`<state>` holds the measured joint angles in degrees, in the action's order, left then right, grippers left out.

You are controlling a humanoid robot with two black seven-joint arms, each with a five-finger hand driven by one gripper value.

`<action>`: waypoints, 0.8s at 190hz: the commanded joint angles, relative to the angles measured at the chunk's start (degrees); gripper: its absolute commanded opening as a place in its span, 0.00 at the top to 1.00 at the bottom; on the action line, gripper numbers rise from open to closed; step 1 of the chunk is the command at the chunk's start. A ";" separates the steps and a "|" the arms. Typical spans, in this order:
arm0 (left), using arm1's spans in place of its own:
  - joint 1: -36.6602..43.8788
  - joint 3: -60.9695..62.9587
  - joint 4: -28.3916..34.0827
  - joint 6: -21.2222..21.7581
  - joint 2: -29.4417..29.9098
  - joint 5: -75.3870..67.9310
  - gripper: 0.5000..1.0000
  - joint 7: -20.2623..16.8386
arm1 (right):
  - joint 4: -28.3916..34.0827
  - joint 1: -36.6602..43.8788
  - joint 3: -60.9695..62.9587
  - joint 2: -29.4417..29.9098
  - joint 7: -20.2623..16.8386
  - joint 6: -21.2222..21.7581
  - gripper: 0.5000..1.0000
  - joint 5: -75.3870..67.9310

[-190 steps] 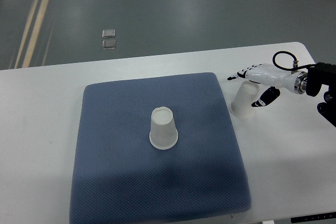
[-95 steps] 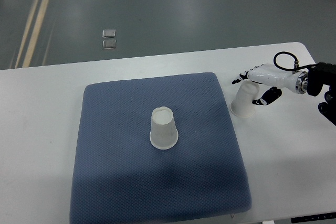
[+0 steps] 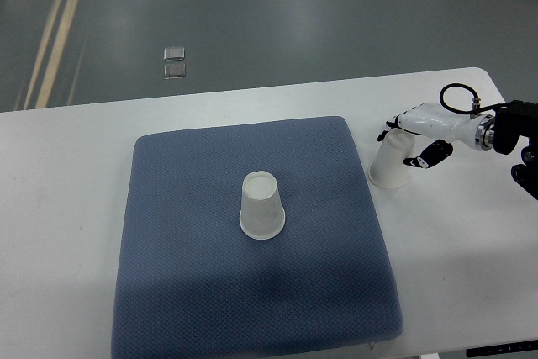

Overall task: Stack paper cups
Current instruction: 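Close the right hand fingers around the white cup, then lift the cup with the right hand and carry it over the cup on the pad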

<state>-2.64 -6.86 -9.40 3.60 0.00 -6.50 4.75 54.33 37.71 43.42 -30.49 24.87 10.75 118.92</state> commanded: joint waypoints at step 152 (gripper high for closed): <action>0.00 0.00 0.00 0.00 0.00 0.00 0.00 0.00 | 24.07 17.13 0.35 -3.88 0.45 15.44 0.88 -16.79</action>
<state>-2.64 -6.86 -9.40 3.60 0.00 -6.50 4.75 74.42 53.56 43.75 -35.08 25.37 23.78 102.87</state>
